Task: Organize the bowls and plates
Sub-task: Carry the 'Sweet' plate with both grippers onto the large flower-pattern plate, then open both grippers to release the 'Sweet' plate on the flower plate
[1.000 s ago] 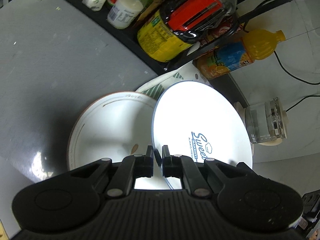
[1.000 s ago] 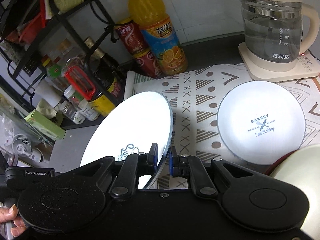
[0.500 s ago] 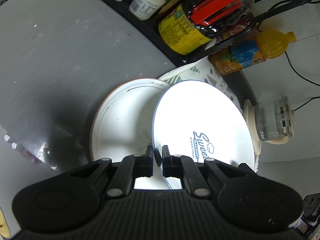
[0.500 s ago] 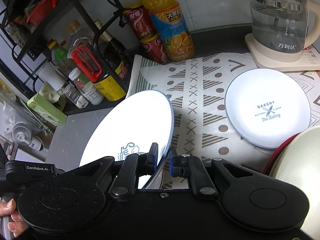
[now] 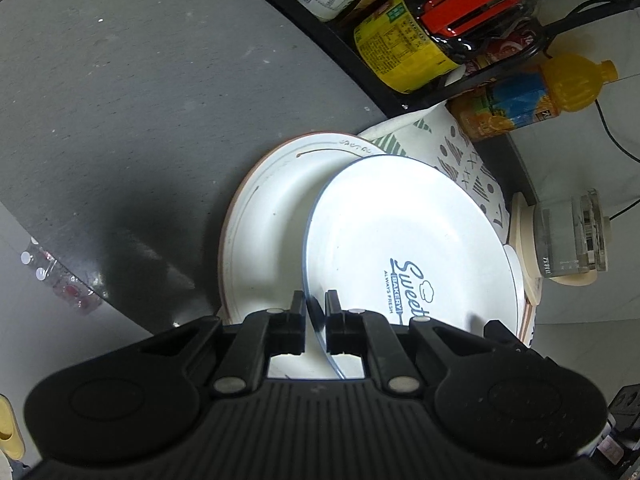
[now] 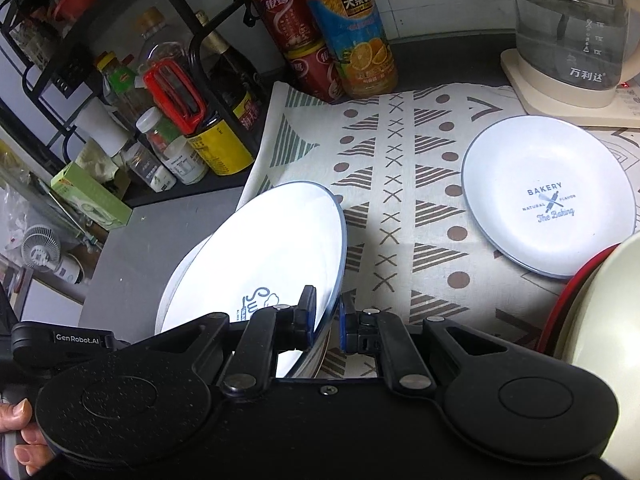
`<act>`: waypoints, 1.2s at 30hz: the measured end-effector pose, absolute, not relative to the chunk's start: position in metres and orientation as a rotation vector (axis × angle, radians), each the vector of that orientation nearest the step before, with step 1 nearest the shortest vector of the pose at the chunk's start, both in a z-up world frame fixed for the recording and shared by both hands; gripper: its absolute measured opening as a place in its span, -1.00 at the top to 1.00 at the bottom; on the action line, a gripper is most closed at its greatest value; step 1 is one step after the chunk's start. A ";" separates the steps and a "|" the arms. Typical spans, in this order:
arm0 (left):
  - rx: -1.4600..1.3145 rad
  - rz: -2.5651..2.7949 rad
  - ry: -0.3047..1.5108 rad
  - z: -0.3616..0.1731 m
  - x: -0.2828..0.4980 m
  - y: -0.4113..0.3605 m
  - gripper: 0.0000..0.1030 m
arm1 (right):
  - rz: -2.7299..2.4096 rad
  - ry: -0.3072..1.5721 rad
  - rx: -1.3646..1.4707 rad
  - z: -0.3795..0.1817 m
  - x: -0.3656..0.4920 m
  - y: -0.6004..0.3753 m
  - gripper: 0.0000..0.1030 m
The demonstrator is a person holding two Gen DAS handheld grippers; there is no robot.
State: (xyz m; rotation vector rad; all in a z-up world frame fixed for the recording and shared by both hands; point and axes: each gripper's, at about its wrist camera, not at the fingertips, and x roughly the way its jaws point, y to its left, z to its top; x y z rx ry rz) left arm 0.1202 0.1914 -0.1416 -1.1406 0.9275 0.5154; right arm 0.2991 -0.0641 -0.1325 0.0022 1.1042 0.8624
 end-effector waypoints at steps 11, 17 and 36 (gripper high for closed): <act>-1.143 0.529 0.960 -0.151 0.119 0.193 0.85 | 0.865 1.115 -0.012 -0.137 0.298 -0.060 0.80; -1.139 0.536 0.966 -0.153 0.120 0.193 0.84 | 0.866 1.115 -0.022 -0.137 0.298 -0.056 0.80; -1.039 0.565 1.042 -0.148 0.135 0.191 0.82 | 0.842 1.155 -0.011 -0.145 0.299 -0.054 0.87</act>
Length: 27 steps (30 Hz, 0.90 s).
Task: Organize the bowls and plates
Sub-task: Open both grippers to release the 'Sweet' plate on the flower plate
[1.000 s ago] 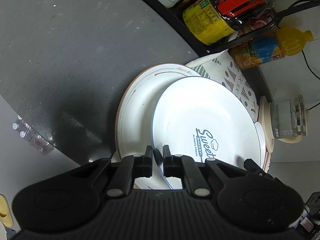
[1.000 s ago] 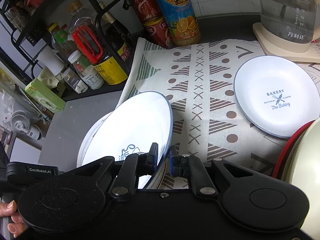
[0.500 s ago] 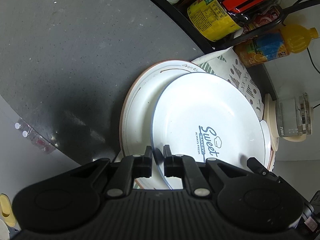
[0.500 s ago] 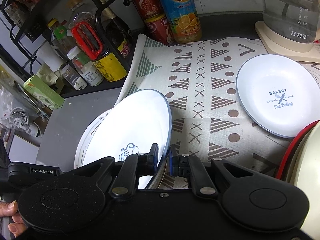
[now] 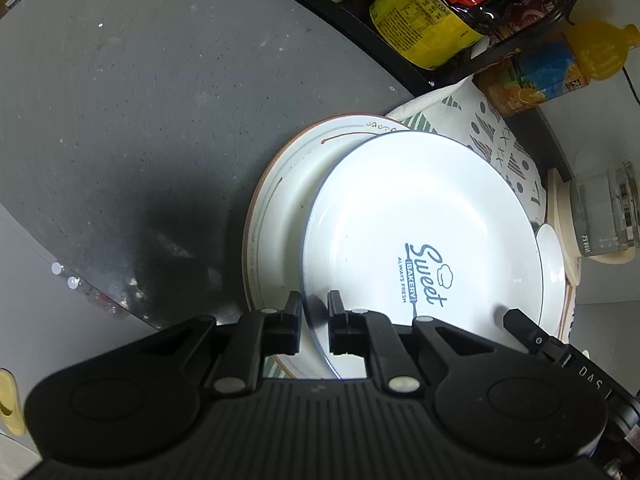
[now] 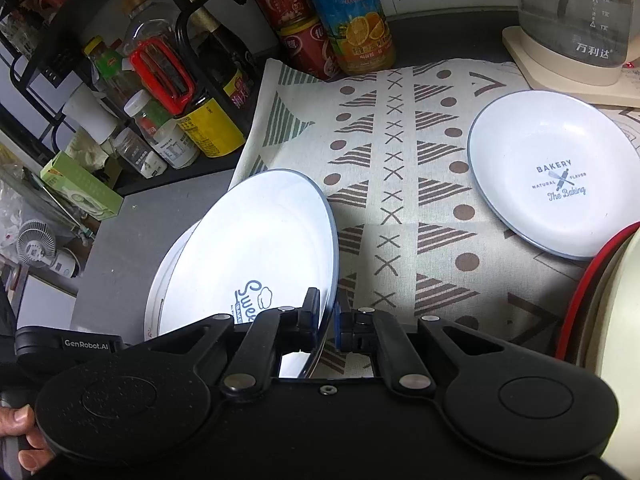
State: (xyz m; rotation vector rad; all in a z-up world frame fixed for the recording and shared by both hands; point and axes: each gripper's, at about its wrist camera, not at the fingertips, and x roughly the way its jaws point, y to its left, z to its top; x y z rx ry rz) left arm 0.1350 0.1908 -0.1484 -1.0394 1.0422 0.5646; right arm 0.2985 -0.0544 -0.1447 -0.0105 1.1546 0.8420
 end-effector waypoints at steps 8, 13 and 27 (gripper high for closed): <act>-0.957 0.590 0.974 -0.119 0.131 0.196 -0.01 | 0.834 1.161 -0.017 -0.148 0.299 -0.053 0.88; -0.923 0.642 0.964 -0.120 0.128 0.200 -0.18 | 0.826 1.175 -0.013 -0.153 0.301 -0.053 0.88; -0.963 0.687 0.983 -0.148 0.121 0.205 -0.07 | 0.813 1.182 -0.072 -0.159 0.296 -0.040 0.82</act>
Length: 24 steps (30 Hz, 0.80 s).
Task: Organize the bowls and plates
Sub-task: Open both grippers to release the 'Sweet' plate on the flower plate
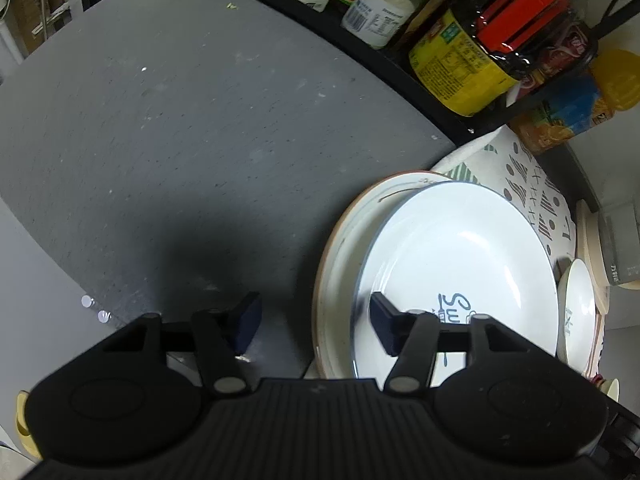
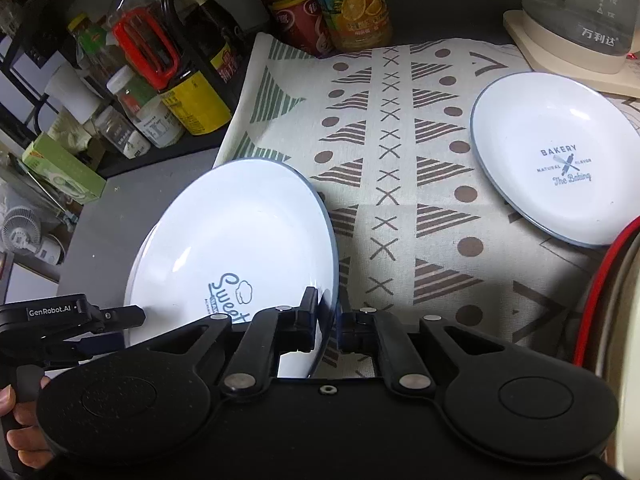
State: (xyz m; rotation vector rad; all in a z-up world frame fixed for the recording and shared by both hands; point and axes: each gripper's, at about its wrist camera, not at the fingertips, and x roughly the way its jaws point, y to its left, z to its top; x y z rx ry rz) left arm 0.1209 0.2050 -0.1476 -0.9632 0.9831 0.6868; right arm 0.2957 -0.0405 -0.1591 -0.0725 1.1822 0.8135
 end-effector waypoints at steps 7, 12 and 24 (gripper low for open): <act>-1.005 0.649 0.925 -0.147 0.111 0.206 0.42 | 0.818 1.194 -0.095 -0.164 0.296 -0.034 0.81; -1.008 0.662 0.894 -0.143 0.111 0.206 0.65 | 0.833 1.201 -0.122 -0.169 0.292 -0.028 0.78; -0.992 0.669 0.920 -0.141 0.114 0.210 0.70 | 0.820 1.229 -0.132 -0.168 0.292 -0.024 0.66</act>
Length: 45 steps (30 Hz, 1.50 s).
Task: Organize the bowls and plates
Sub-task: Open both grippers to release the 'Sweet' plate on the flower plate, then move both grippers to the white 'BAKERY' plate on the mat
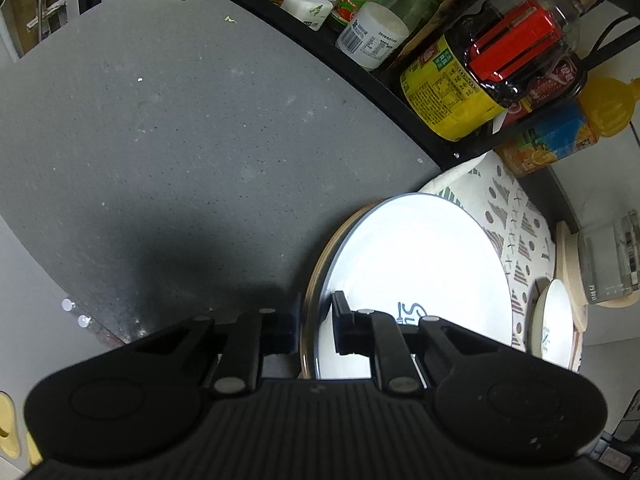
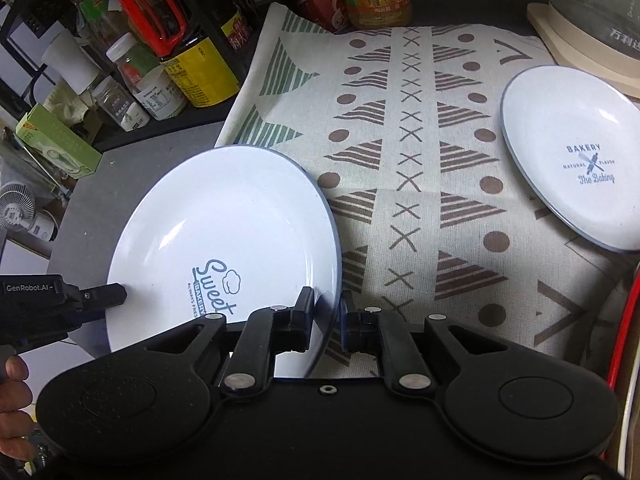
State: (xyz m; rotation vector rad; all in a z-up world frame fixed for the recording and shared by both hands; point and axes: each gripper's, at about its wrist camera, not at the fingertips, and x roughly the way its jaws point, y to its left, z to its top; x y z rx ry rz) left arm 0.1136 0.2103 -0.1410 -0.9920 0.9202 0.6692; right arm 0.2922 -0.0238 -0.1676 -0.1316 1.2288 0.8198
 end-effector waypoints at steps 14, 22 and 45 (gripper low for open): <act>-0.853 0.719 0.995 -0.110 0.137 0.204 -0.48 | 0.853 1.189 -0.115 -0.137 0.293 -0.034 -0.25; -0.826 0.673 1.005 -0.099 0.144 0.193 -0.58 | 0.841 1.165 -0.105 -0.125 0.297 -0.044 -0.74; -0.741 0.400 0.989 -0.083 0.234 0.135 -0.60 | 0.662 1.050 0.002 -0.089 0.350 -0.115 -0.86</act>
